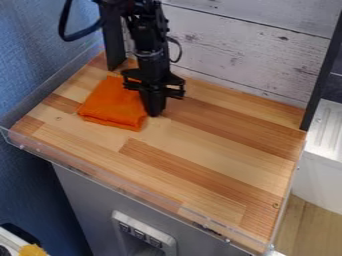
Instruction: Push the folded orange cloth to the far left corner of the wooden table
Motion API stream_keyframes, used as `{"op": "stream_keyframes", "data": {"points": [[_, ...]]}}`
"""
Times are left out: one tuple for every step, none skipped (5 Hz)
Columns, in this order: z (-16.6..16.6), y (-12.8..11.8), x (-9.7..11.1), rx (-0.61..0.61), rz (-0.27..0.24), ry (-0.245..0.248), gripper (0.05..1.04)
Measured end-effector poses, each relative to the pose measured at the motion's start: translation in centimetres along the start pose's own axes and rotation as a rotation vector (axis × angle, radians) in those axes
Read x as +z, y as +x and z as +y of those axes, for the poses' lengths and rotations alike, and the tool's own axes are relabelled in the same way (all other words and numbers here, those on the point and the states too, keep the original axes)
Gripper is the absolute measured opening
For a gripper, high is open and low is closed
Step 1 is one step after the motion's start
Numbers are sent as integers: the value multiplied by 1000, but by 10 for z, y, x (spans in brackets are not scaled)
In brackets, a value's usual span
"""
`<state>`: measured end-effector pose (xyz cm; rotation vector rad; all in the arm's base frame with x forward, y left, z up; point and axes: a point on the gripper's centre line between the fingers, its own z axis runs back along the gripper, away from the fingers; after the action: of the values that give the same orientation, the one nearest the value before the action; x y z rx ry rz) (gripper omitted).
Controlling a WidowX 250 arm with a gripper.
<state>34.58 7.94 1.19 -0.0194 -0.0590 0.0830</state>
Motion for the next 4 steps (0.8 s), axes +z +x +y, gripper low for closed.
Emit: {"op": "stream_keyframes", "data": {"points": [[13,4,2,-52,-5,32,64],[21,1,1,-96,13,50,64],[25,0,-2,-123,37,54,64],[26,-4,-1,-141,69,46,64]]}}
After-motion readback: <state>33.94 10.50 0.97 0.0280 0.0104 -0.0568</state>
